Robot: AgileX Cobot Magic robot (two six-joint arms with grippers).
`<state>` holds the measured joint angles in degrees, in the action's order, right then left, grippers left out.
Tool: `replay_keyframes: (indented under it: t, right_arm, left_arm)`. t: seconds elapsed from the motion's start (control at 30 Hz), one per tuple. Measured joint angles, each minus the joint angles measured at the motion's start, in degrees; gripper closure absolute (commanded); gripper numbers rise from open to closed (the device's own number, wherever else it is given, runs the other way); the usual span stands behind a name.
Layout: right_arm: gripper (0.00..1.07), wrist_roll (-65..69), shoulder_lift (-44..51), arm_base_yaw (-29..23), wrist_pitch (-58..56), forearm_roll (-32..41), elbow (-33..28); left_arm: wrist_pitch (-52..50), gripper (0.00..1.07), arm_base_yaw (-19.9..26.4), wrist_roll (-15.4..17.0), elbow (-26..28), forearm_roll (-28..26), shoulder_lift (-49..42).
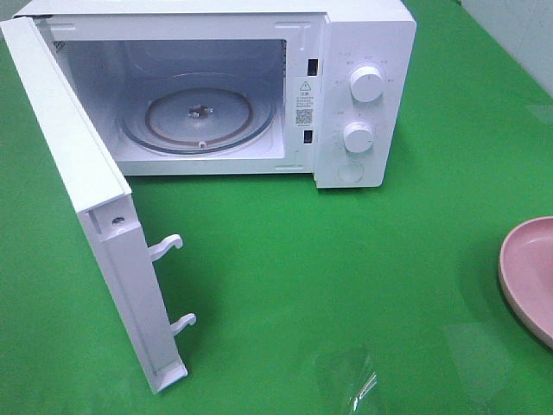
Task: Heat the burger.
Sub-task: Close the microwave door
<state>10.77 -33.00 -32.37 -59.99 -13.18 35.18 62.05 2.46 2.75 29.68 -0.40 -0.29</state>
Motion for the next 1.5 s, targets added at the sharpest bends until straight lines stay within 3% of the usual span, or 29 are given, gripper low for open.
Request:
replay_keyframes:
  t: [0.23,0.33,0.47,0.9,1.5]
  right_arm:
    - [0.31,0.0,12.66,2.18,-1.78,0.46,-2.69]
    - [0.31,-0.06,13.75,3.27,-1.83,0.57,-3.09]
    - [0.31,-2.01,21.2,11.97,-1.43,1.26,-4.7]
    - [0.31,-2.98,33.29,25.9,4.64,5.16,-6.25]
    - [0.32,-2.98,33.29,26.59,4.47,5.61,-6.99]
  left_arm:
    - [0.0,0.09,0.0,0.0,0.0,0.0,0.0]
    - [0.0,0.09,0.0,0.0,0.0,0.0,0.0]
    - [0.0,0.09,0.0,0.0,0.0,0.0,0.0]
    - [0.0,0.09,0.0,0.0,0.0,0.0,0.0]
    - [0.0,0.09,0.0,0.0,0.0,0.0,0.0]
